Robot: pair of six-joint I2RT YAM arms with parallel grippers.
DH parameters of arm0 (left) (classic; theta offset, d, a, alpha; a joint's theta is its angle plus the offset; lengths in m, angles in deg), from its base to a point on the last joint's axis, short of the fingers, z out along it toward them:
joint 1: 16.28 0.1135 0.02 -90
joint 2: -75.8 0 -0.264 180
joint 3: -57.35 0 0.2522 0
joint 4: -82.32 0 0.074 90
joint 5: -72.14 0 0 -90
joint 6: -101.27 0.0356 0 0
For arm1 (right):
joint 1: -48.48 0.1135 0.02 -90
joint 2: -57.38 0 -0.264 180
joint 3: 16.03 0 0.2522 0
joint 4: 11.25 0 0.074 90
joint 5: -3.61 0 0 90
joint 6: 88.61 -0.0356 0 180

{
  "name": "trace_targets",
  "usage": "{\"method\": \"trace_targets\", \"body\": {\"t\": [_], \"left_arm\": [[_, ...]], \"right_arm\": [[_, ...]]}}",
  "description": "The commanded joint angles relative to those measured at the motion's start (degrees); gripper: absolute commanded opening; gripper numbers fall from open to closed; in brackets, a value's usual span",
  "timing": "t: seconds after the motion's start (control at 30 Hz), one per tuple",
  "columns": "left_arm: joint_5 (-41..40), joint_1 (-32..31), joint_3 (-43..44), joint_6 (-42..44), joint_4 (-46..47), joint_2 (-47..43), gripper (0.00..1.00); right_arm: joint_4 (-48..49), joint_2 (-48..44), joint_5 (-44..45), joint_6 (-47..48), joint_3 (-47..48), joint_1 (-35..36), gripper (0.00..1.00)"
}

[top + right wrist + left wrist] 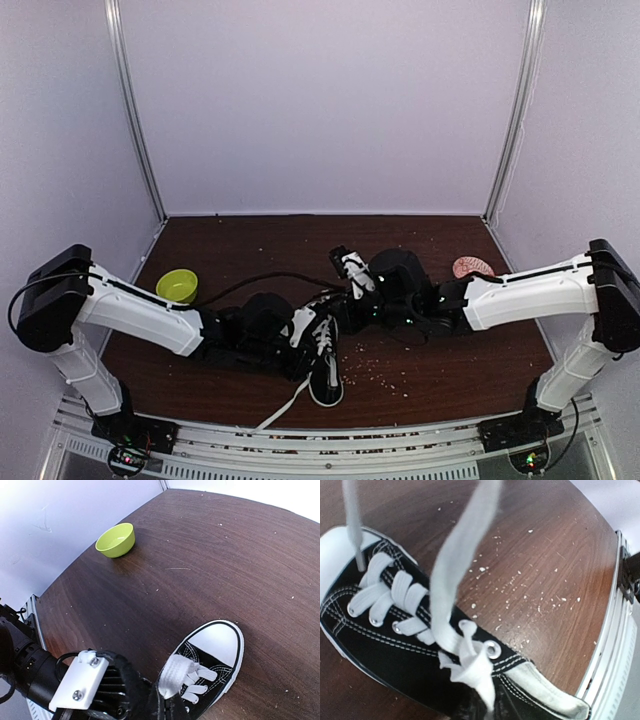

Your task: Tie the shoes

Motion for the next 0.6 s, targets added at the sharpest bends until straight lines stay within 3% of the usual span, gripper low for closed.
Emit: {"method": "trace_targets", "body": {"t": [0.0,0.33,0.57], "left_arm": [[-1.82,-0.24,0.96,-0.40,0.92,-0.15,0.02],[-4.82,-0.24,-1.33,-2.17,-1.14,-3.55,0.00],[-4.09,-0.24,-3.99,-4.15,2.13,-2.27,0.00]], "right_arm": [[1.66,-3.54,3.51,-1.26,-1.69,-0.43,0.00],[-4.00,-13.89,16.51,-10.18,-14.41,-3.02,0.00],[-0.76,-17.00,17.86,-18.06,-28.00,-5.36,0.00]]}}
